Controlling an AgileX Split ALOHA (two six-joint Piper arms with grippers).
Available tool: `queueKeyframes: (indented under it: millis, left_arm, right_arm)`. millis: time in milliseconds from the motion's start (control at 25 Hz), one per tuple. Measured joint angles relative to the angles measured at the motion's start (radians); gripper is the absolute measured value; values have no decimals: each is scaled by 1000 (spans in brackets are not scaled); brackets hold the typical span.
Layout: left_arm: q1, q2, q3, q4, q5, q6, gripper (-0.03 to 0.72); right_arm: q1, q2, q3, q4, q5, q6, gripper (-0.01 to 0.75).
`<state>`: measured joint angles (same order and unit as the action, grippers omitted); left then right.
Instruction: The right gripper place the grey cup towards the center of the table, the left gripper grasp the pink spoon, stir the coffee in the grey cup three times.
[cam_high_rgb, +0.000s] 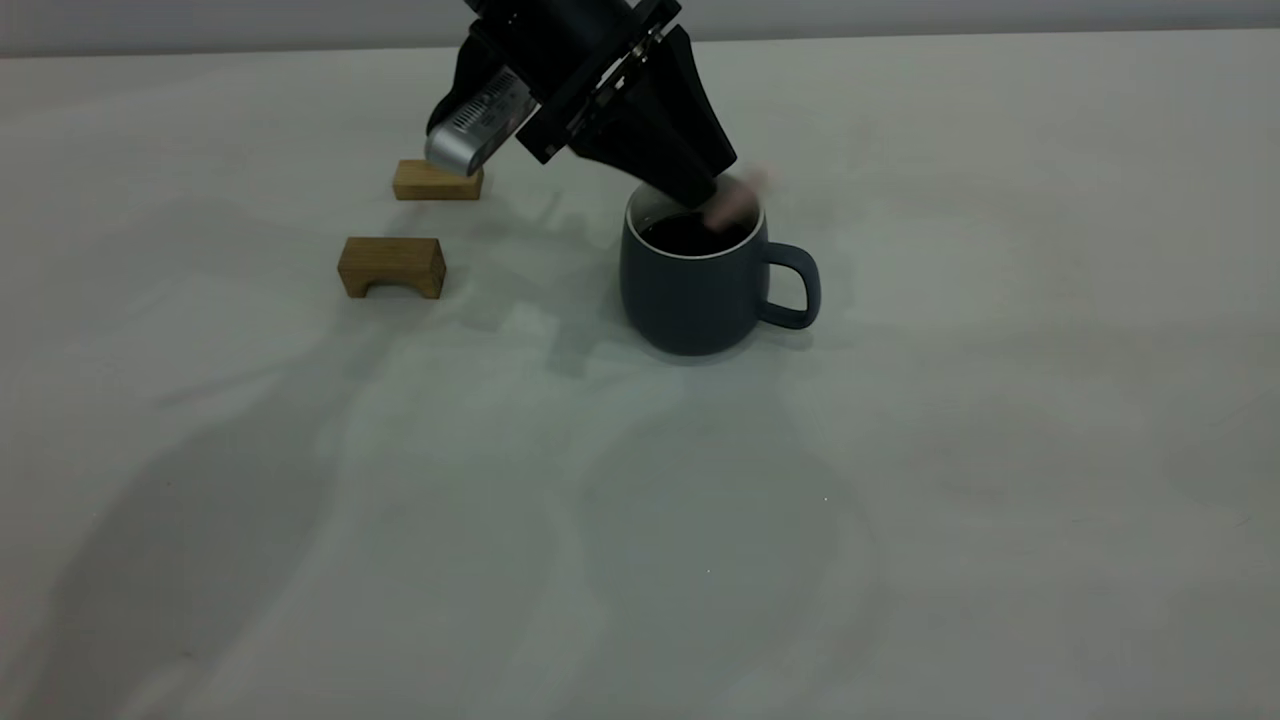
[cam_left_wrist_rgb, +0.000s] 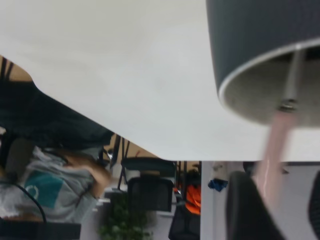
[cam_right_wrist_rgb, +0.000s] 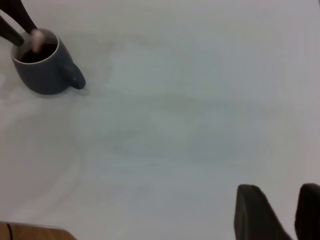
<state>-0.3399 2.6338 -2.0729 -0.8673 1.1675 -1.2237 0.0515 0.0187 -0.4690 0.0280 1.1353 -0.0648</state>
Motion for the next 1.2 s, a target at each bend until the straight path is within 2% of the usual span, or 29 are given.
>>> queueKeyframes:
  millis: [120,200,480,640,720,800,880,960,1040,1200]
  left_arm:
    - [3,-9,-7,41,0,0,513]
    - [5,-20,-29,80,0,-5,547]
    - [23,-140,-135,347,0,-32,562]
    - [25,-271,-140,604,0,26,562]
    - [23,-333,-140,739,0,189,563]
    - [23,-403,-122,850,0,452,564]
    - [24,-496,-78,902,0,764,564]
    - [24,-596,5,920,0,953,564]
    - [31,-714,125,953,0,1027,564]
    - [64,-941,431,1049,0,1030,564]
  right_arm:
    - [0,0,0,0,0,0,238]
    - [0,0,0,0,0,0,238]
    - [0,0,0,0,0,0,238]
    - [0,0,0,0,0,0,238]
    - [0,0,0,0,0,0,238]
    - [0,0,0,0,0,0,238]
    - [0,0,0,0,0,0,238]
    - [0,0,0,0,0,0,238]
    - [0,0,0,0,0,0,238]
    - [0,0,0,0,0,0,238]
